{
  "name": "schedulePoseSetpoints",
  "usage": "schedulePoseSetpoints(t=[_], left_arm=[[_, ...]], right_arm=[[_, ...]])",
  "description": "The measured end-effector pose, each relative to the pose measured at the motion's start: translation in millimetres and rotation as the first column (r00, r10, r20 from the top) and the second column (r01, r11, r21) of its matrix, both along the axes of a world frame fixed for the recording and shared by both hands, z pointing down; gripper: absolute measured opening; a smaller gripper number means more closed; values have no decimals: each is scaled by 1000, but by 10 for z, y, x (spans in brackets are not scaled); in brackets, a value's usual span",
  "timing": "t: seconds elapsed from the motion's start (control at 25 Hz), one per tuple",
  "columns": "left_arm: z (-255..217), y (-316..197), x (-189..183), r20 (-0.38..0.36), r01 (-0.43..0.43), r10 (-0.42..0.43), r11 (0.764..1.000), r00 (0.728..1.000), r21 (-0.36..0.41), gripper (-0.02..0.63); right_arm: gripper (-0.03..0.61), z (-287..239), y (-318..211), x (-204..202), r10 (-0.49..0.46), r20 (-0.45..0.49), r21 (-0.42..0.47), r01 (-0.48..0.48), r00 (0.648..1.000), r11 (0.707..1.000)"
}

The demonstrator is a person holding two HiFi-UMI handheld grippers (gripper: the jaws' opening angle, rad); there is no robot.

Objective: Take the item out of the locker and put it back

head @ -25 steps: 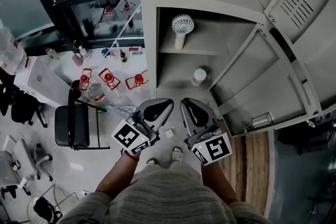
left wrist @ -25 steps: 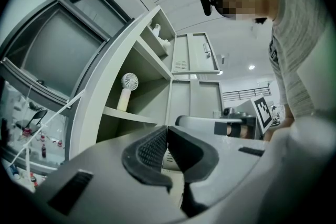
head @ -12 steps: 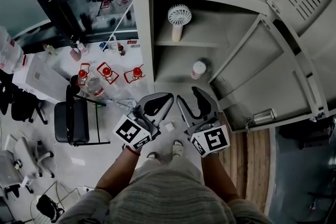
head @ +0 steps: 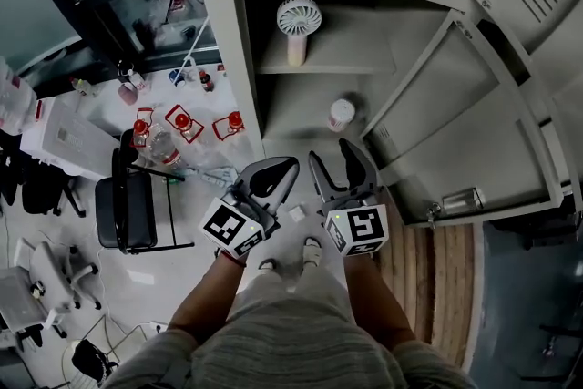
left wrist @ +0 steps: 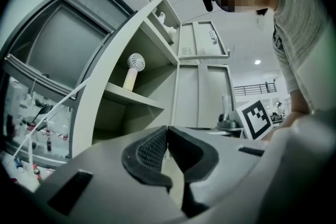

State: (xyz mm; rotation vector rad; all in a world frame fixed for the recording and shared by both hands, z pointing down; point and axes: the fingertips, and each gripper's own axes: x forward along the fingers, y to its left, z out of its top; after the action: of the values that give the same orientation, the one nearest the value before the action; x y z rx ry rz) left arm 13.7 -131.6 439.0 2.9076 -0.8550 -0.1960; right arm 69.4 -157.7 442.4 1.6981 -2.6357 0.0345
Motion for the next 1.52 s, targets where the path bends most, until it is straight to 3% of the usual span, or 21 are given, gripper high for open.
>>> schedulePoseSetpoints(t=[0.48,0.88,1.16,1.52], left_arm=[[215,-128,67,16,14,-13,999,1000,-42,8],[296,-208,38,20,22,-21,998,1000,-65,8],[318,-264,1,21,24,-23,997,1000,-72,8],[368,-297,-29,29,23,-21,997,999,-80,8]], right_arm=[[258,510,-455,320,193,-43,-87,-196,980,977],[264,791,-800,481,313,-42,-179,-315,949,932],[264,905,-1007,580,354,-55,-222,-357,934,907],[261,994,-1147,572,353,-115,-230,-371,928,900]])
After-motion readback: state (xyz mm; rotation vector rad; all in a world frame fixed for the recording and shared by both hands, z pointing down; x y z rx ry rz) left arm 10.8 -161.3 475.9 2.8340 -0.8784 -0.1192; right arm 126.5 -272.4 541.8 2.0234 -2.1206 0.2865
